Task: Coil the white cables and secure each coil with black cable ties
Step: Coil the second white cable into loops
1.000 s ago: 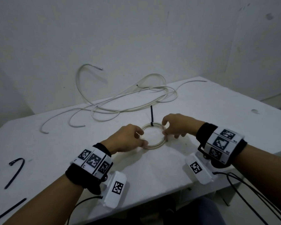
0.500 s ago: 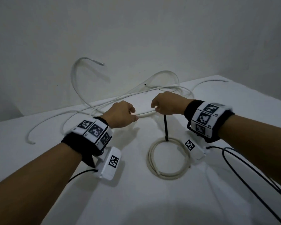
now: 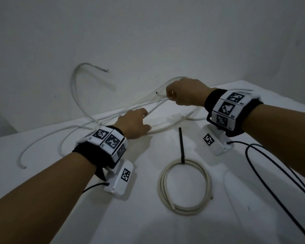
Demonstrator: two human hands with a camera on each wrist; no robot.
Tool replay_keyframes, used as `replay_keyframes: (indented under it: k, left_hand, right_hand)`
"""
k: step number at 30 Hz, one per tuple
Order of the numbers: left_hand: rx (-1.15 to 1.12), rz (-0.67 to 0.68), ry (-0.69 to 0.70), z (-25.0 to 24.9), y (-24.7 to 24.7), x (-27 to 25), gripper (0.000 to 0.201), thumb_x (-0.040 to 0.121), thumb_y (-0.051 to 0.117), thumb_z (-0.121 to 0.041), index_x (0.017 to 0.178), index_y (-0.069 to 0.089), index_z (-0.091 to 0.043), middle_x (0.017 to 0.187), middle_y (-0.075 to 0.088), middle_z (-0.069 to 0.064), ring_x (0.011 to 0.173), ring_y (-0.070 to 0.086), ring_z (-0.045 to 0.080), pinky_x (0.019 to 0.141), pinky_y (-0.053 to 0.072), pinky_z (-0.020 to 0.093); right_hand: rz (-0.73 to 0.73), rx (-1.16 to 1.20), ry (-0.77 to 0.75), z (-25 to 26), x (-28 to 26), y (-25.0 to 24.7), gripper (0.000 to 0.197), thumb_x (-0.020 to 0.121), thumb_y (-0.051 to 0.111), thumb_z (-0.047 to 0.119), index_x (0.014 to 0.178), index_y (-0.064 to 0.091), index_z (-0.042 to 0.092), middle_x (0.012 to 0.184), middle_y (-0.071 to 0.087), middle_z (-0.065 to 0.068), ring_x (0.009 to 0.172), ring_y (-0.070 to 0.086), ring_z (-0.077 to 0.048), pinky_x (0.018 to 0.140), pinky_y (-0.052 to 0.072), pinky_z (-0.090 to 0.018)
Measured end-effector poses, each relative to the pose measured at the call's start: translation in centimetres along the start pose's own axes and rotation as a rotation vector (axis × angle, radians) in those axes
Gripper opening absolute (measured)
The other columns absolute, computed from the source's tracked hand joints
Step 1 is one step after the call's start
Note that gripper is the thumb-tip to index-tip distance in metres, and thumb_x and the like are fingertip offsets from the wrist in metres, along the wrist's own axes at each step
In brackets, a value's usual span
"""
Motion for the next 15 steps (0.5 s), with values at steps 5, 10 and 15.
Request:
replay_keyframes:
  k: [5,10,15]
  left_hand:
    - [-0.268,-0.415,0.042,-1.7,-6.7,-1.8,0.039,0.102,0.036,-0.034,0.094,0.058,-0.002,0.098,0.066,0.016,0.091,0.058,0.034,0.082,0.046,0.041]
    - [-0.459,-0.774,0.188,-4.8,-14.2,-5.8,0.033,0.102,0.040,-0.029,0.079,0.047,-0.006,0.062,0.043,-0.003,0.058,0.039,0.014,0.051,0.029,0.024]
    - [-0.554,-0.971,0.240,-8.0,-19.9,-9.5,0.032,0.102,0.040,-0.029,0.075,0.044,-0.011,0.062,0.042,-0.007,0.056,0.036,0.007,0.049,0.029,0.015]
  right_hand:
    - [-0.440,-0.233,-0.141,0.2,-1.8,-9.3,0.011,0.093,0.045,0.012,0.098,0.054,0.012,0.078,0.059,-0.005,0.081,0.056,-0.031,0.087,0.035,-0.040]
    - [-0.448,-0.627,-0.144,-1.6,-5.1,-13.8,0.007,0.079,0.058,0.007,0.086,0.056,0.007,0.065,0.064,-0.009,0.063,0.057,-0.028,0.075,0.041,-0.037]
    - [-0.288,-0.211,0.273,-3.4,-9.8,-16.4,0.012,0.090,0.043,0.018,0.095,0.051,0.010,0.086,0.058,-0.012,0.071,0.053,-0.030,0.063,0.036,-0.032]
Point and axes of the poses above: each hand's wrist, its own x-axis towards the middle knuckle, its own y-axis out of the palm, z = x × y, the point moved 3 cm from there along x, towards the middle knuckle
